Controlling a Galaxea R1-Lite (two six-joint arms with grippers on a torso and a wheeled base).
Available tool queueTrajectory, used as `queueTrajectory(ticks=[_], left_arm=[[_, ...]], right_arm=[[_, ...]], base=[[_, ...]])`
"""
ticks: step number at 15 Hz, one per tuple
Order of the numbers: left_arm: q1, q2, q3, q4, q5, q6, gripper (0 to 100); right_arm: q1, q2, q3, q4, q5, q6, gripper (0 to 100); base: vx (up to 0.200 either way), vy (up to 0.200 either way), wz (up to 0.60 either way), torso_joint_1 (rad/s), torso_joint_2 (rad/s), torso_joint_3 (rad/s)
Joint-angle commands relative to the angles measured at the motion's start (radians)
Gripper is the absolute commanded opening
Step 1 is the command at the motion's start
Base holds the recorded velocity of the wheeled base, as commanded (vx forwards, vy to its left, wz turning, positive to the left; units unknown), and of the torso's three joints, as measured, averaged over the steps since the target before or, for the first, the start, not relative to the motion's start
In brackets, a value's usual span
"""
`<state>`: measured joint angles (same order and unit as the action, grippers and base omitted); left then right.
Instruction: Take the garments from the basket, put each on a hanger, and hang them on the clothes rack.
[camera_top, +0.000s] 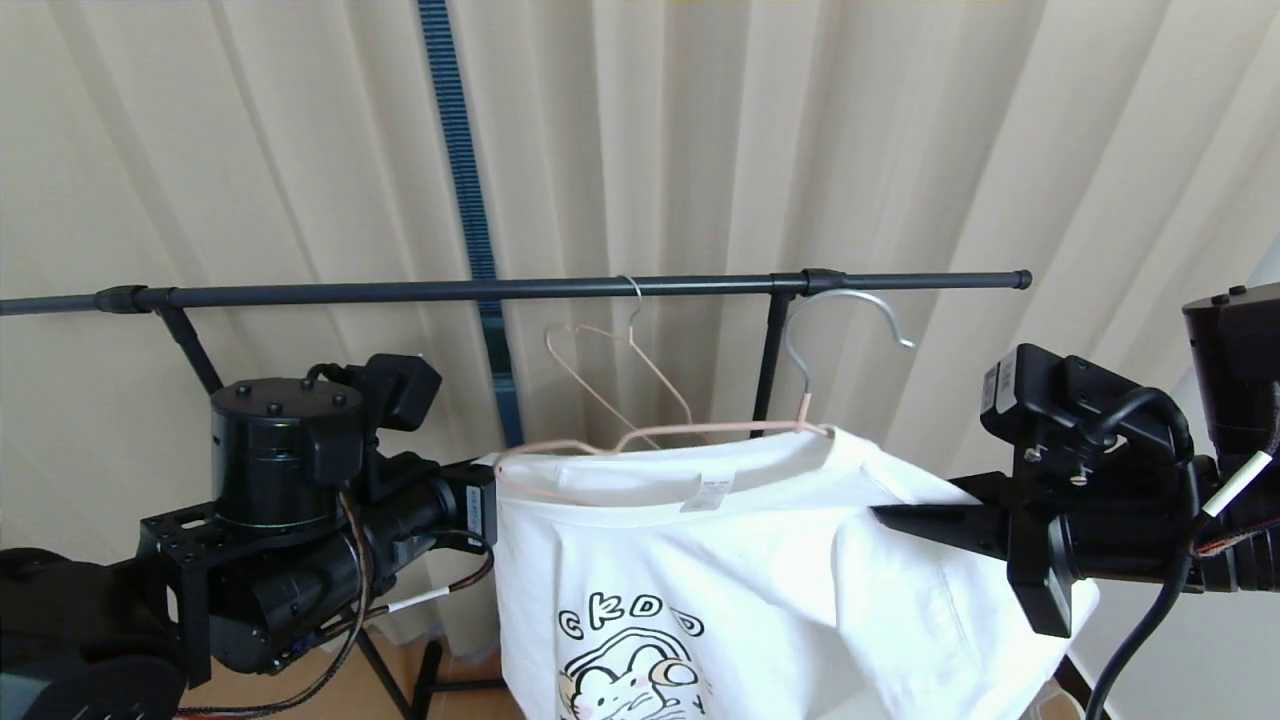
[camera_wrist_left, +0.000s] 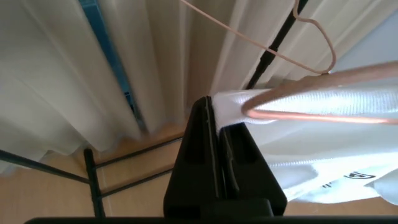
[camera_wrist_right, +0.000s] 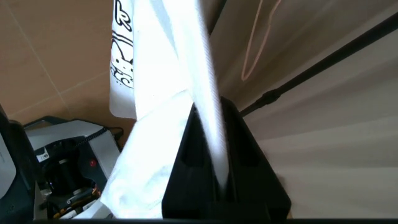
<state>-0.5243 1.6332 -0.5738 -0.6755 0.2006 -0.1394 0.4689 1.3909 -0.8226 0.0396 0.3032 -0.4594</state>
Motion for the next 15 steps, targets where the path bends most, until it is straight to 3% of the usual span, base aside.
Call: queueTrajectory(ticks=[1, 4, 7, 9, 12, 15], left_arm=[[0.024, -0.003, -0.012, 0.001, 0.000, 0.000, 0], [0.029, -0.009, -0.038, 0.005, 0.000, 0.003, 0], [0.007, -0.046, -0.070, 0.011, 0.002, 0.061, 0], [-0.022, -0.078, -0.115, 0.067, 0.006, 0.095, 0], [-0.057, -0.119, -0.189, 0.203, 0.010, 0.101, 0], [-0.108, -0.119, -0.239, 0.284, 0.068, 0.112, 0]], right_arm=[[-0.001, -0.010, 0.013, -0.001, 0.001, -0.002, 0], [-0.001, -0.015, 0.019, -0.001, 0.001, -0.030, 0], [-0.001, 0.017, 0.014, -0.004, -0.009, -0.032, 0], [0.005, 0.050, 0.002, -0.030, -0.021, -0.018, 0], [0.051, 0.069, 0.008, -0.110, -0.105, 0.077, 0], [0.126, 0.109, 0.011, -0.179, -0.283, 0.131, 0]], base=[[0.000, 0.000, 0.00, 0.000, 0.00, 0.000], [0.000, 0.000, 0.00, 0.000, 0.00, 0.000], [0.000, 0.000, 0.00, 0.000, 0.00, 0.000], [0.000, 0.000, 0.00, 0.000, 0.00, 0.000], [0.000, 0.000, 0.00, 0.000, 0.00, 0.000], [0.000, 0.000, 0.00, 0.000, 0.00, 0.000]])
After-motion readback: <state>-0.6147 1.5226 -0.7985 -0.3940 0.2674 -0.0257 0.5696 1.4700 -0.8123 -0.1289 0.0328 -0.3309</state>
